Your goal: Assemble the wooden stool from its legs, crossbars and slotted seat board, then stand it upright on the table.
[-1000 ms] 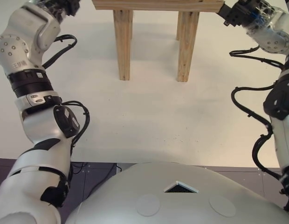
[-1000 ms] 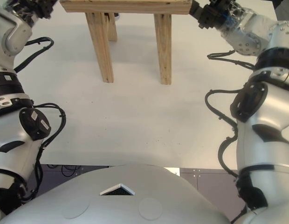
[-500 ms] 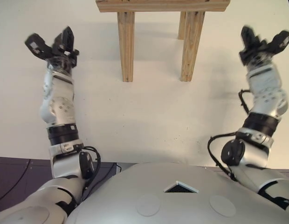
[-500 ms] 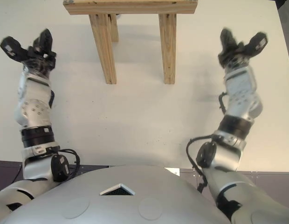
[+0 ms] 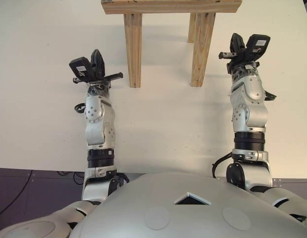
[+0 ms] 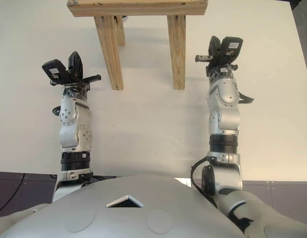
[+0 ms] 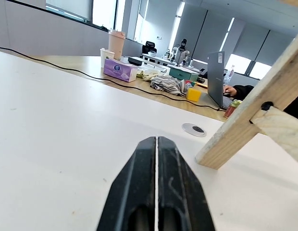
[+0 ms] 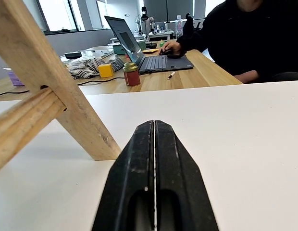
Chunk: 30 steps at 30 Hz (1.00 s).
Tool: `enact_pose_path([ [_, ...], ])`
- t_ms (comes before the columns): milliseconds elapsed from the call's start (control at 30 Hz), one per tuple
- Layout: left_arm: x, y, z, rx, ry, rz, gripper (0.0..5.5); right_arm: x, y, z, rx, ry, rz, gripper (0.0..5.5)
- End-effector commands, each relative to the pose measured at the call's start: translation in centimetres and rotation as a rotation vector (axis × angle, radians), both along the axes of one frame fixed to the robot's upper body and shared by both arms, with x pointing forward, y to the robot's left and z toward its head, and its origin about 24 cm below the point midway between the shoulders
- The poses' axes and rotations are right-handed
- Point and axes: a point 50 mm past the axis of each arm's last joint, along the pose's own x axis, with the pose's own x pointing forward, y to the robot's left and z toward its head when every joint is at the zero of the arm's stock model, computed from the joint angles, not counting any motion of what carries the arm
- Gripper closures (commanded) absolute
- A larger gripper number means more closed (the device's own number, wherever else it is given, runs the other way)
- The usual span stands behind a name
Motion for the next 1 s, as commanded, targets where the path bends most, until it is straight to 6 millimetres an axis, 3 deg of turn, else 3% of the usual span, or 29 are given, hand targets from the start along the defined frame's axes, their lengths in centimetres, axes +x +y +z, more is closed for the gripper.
enact_pose_path([
  [33, -0.4, -0.1, 0.3, -0.006, -0.013, 0.015, 5.46, 0.4, 0.3, 0.7, -0.024, -0.025, 0.033, 5.5],
  [200, -0.4, -0.3, 0.1, -0.026, -0.016, 0.029, 5.46, 0.1, 0.2, 0.5, -0.024, -0.007, 0.037, 5.5],
  [500, 0.2, 1.1, 0.9, -0.003, -0.033, -0.001, 5.46, -0.6, 1.1, 0.2, -0.007, -0.021, 0.015, 5.5],
  [733, 1.3, 3.3, 2.1, 0.028, -0.045, -0.023, 5.46, -0.8, 2.5, -0.2, 0.029, -0.025, -0.003, 5.5],
  [867, 1.4, 4.9, 2.1, 0.026, -0.017, -0.01, 5.46, -0.7, 4.4, -0.1, 0.081, -0.029, -0.008, 5.5],
  [1000, 2.7, 6.1, 3.2, 0.071, 0.002, -0.038, 5.46, -1.5, 5.5, -0.7, 0.134, -0.01, 0.011, 5.5],
])
